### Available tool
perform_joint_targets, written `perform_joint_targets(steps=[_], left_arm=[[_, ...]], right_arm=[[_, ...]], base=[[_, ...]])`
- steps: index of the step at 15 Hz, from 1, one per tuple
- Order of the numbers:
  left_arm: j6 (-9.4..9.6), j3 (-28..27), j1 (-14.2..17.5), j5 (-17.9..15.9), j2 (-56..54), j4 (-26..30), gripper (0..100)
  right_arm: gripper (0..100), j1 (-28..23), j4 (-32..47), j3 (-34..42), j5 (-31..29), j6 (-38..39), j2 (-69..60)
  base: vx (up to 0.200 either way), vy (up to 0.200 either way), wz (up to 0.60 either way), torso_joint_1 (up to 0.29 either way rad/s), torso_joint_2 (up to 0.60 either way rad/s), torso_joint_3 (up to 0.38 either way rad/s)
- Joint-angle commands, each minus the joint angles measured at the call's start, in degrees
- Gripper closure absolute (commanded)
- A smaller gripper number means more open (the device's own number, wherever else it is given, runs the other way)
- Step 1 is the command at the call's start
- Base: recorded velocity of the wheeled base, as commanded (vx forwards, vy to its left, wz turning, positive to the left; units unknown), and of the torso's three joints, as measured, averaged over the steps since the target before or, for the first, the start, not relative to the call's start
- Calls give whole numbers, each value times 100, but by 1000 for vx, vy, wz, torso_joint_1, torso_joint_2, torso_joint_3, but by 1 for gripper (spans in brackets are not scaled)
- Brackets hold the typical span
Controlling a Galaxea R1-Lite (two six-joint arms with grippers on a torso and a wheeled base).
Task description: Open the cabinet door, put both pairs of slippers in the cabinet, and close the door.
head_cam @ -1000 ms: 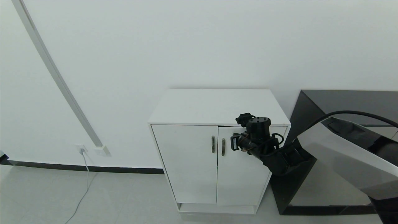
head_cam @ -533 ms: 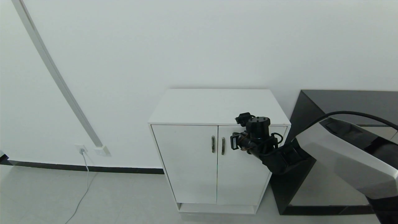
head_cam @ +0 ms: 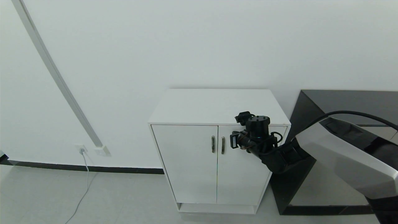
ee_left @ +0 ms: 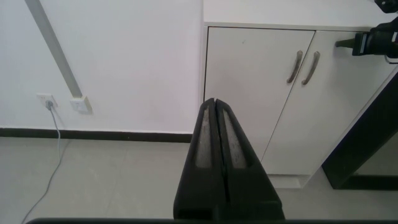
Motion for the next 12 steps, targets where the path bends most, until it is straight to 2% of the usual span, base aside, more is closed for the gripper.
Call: perform_joint_targets(steps=[1, 12], left_arm=[[-2, 0, 0, 4, 7, -2, 100], [-2, 0, 0, -5, 7, -2, 100]], right_arm=[[100, 2, -1, -54, -1, 0, 57], [100, 11, -9, -212, -19, 0, 180]], base=[[0, 0, 0, 0, 0, 0], [0, 0, 0, 0, 0, 0]])
